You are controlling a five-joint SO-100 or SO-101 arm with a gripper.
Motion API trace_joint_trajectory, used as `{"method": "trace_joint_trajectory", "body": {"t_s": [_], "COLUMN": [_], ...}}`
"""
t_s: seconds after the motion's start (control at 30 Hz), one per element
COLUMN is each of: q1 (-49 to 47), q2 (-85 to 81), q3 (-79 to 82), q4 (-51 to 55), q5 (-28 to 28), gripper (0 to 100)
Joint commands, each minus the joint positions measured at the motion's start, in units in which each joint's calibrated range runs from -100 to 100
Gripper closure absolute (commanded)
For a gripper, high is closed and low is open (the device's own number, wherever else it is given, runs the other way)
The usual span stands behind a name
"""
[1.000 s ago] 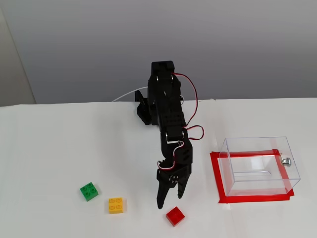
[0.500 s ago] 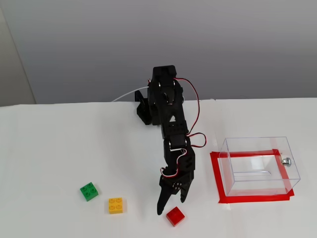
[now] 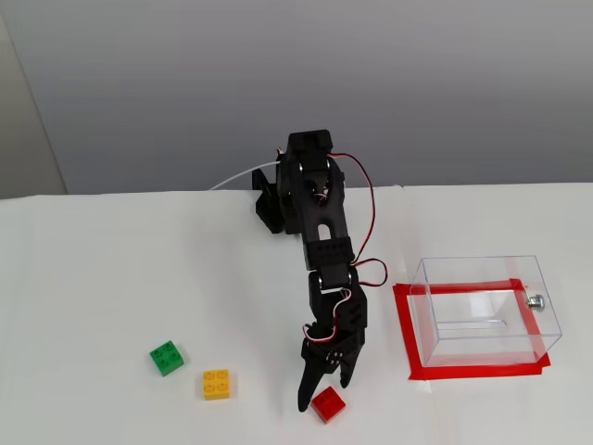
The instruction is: Pick the red lego brick and place it into the transparent box
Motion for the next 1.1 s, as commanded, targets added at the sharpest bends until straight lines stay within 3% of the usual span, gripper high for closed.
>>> {"method": "trace_joint_trajectory", "body": {"t_s": [0.0, 0.9, 1.07], "q1": [-0.08, -0.96, -1.04], "q2": [-0.04, 6.24, 6.24], "q3": [-2.15, -4.14, -4.04], "q4": [-1.53, -6.14, -5.97], "q5": [-0.43, -2.2, -2.36], "gripper": [63, 63, 70]}}
